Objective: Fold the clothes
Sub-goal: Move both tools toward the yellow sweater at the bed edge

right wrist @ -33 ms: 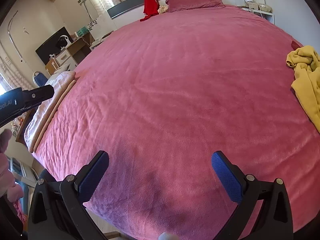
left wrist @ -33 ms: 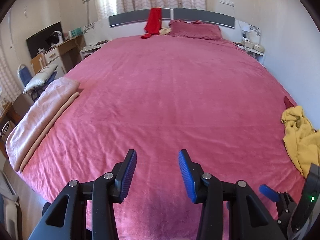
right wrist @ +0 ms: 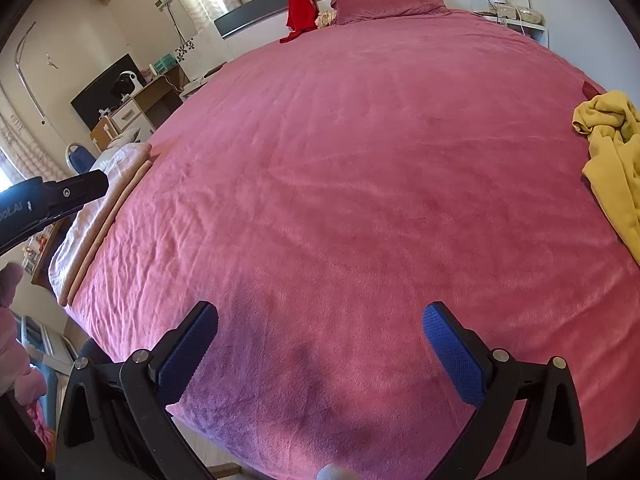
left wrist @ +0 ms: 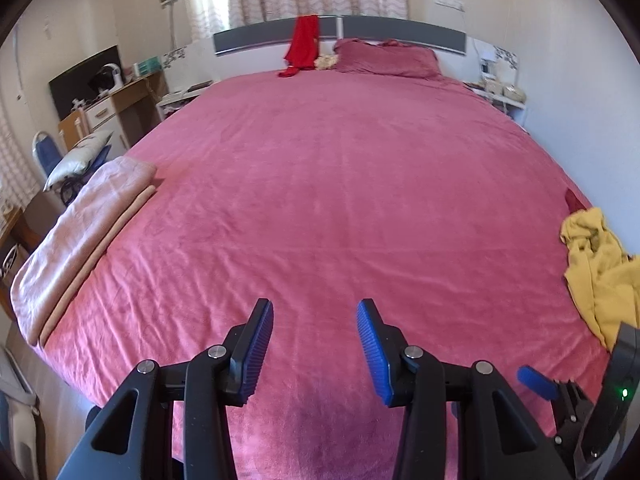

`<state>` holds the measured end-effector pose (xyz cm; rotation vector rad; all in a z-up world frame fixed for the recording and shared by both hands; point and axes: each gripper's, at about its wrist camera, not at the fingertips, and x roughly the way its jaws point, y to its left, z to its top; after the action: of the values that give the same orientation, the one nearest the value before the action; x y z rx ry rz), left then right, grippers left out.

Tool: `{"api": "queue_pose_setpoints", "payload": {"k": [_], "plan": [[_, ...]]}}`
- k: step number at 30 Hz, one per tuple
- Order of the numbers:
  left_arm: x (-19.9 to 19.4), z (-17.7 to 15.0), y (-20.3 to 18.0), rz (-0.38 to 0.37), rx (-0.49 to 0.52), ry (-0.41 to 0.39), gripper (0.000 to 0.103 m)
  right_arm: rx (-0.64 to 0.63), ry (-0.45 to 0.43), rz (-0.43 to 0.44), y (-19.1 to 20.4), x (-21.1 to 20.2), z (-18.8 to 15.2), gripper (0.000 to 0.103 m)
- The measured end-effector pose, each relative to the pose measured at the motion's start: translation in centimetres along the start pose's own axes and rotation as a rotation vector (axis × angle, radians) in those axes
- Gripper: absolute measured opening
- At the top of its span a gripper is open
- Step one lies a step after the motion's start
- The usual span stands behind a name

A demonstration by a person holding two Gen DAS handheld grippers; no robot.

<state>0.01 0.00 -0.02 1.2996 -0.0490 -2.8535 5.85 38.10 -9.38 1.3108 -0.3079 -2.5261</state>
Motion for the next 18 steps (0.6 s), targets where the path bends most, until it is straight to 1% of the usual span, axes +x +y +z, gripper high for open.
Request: {"api": "queue_pose_setpoints", "payload": {"k": [3,4,5,6,7,8,11,18], "plan": [[0.0,-0.1,0.1,0.002,0.008,0.001,0.044,-0.002,-0.005,-0.006,-0.2,-0.2,0.1,0.103],[0.1,0.1,-0.5,0.011,0.035,0.01,0.044,-0.003,-0.006,-0.008,-0.3,-0.3,0.2,0.103],[0.0,-0.1,-0.5,0.0,0.038,0.004,0.044,-0.004,-0.008,-0.009,-0.3,-0.3,0.2,0.103],[0.1,-0.1,-0.7,-0.008,0.038,0.014,0.044,-0.005,-0.009,-0.011,-0.4,-0.4,0.3,0.103],[0.2,0.3,-1.5,-0.004,0.06,0.035,0.044,-0.006,-0.011,-0.013,-0.4,-0.5,0.3,0.103],[-0.2,-0.3,-1.7,-0.014,0.074,0.025,0.044,-0.006,-0.011,-0.015,-0.5,-0.5,0.3,0.103],[0.0,-0.9,-2.2,-0.033,0.082,0.042,0.044,-0.005,-0.006,-0.015,-0.4,-0.3,0.2,0.103],[0.4,-1.0,-2.4,-0.056,0.068,0.07,0.044,-0.003,-0.028,-0.033,-0.8,-0.8,0.6,0.103]]}}
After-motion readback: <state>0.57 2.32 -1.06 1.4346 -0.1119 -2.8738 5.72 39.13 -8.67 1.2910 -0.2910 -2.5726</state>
